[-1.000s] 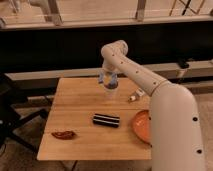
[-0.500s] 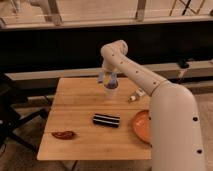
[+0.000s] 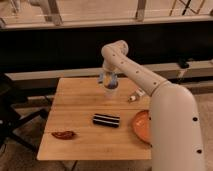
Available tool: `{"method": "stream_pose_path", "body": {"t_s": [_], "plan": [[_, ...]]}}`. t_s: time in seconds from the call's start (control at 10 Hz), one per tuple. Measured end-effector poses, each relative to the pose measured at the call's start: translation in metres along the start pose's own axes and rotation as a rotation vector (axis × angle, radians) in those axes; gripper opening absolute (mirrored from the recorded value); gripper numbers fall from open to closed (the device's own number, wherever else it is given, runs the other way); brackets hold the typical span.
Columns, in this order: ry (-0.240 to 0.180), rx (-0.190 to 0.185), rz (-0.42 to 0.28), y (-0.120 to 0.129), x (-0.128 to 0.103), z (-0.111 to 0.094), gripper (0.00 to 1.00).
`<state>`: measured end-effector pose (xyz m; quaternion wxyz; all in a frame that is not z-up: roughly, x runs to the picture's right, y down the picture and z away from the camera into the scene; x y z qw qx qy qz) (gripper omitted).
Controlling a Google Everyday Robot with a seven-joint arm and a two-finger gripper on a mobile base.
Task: Place the white sponge in the ceramic cup
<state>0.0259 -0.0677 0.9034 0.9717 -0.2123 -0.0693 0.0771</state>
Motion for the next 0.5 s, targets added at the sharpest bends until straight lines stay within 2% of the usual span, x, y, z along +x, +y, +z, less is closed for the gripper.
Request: {"method": "stream_pose_path", "body": {"t_s": [0.5], "plan": [[-0.004, 0.002, 0.001, -0.0001, 0.0004, -0.0038, 0.8]]}}
